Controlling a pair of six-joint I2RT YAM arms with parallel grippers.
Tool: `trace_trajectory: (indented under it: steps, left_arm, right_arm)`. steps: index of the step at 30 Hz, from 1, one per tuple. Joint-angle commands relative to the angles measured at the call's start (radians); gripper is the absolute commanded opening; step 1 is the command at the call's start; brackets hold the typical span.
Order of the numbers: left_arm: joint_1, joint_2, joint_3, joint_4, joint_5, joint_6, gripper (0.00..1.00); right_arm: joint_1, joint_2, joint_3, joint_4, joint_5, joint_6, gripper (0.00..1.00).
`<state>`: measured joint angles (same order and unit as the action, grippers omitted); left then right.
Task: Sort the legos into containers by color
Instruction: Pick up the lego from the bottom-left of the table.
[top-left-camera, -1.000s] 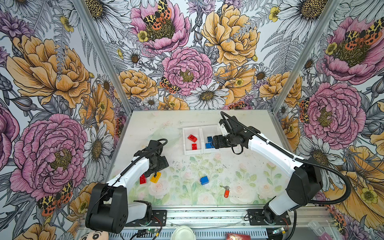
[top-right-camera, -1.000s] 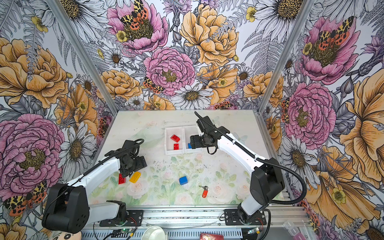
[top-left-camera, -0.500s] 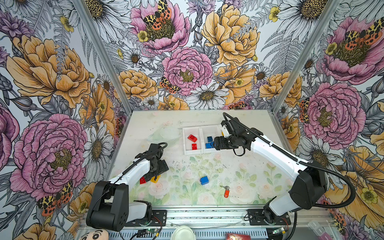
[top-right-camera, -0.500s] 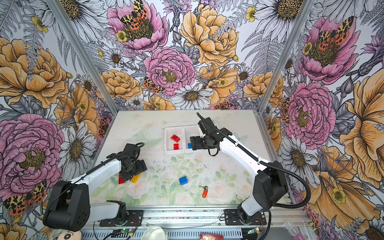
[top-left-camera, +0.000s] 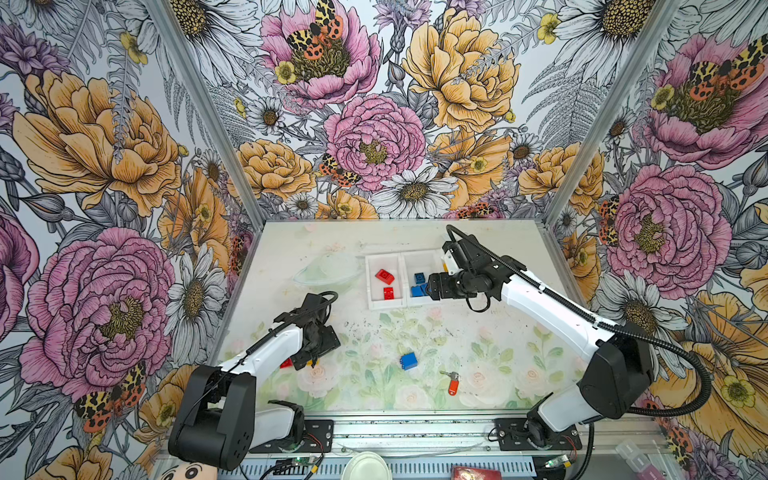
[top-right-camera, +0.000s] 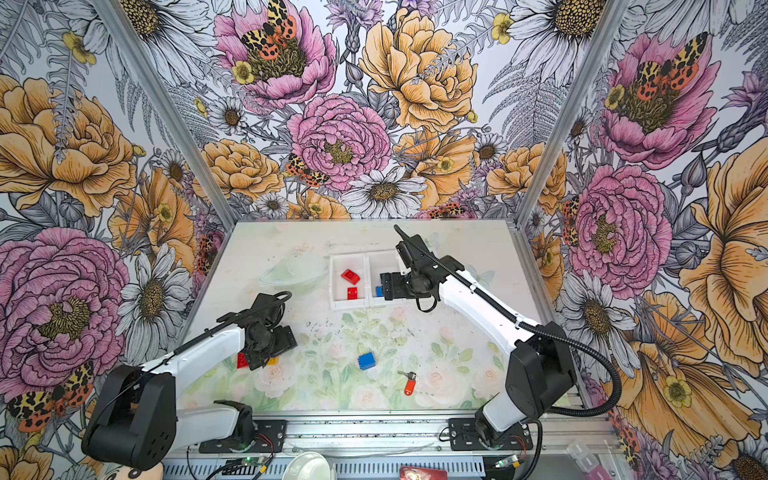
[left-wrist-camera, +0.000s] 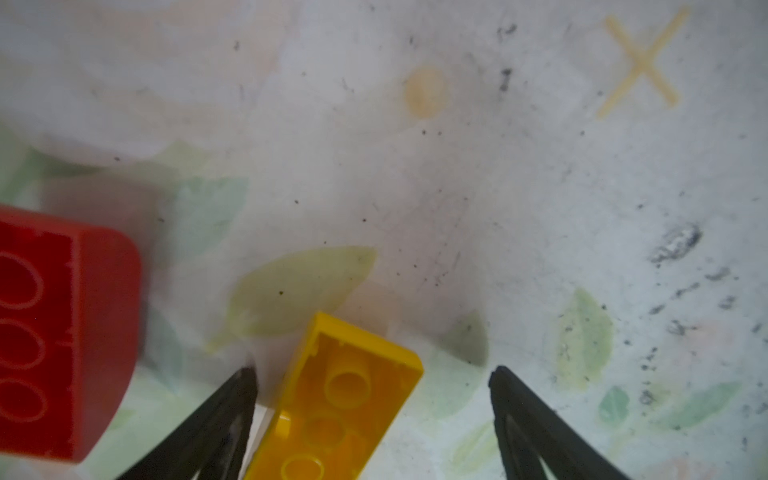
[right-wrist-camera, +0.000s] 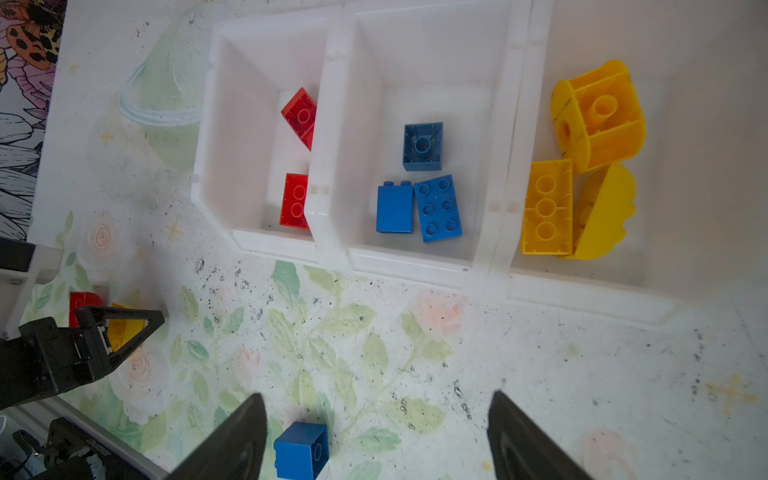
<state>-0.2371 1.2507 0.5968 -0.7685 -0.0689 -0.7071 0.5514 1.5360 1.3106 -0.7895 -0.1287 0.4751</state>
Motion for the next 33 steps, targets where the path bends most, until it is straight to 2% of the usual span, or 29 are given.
trace_trajectory:
  steps: [1, 7, 14, 24, 33]
  left_arm:
    - [-0.014, -0.036, -0.014, 0.016, 0.027, -0.036, 0.88]
    - [-0.016, -0.039, 0.0, 0.016, 0.011, -0.03, 0.85]
    - [-0.024, -0.014, 0.006, 0.015, -0.003, -0.033, 0.75]
    - [-0.044, -0.015, 0.014, 0.007, -0.007, -0.048, 0.47]
    - [-0.057, -0.028, 0.042, -0.015, -0.016, -0.047, 0.31]
  right_arm:
    - [0.004, -0.049, -0.01, -0.003, 0.013, 0.013, 0.84]
    - [0.002, -0.071, -0.037, -0.003, 0.02, 0.016, 0.84]
    - [0.002, -0.076, -0.052, 0.001, 0.016, 0.014, 0.84]
    - [0.001, -0.098, -0.084, 0.002, 0.016, 0.016, 0.84]
    - [-0.003, -0.108, -0.107, 0.015, 0.013, 0.019, 0.84]
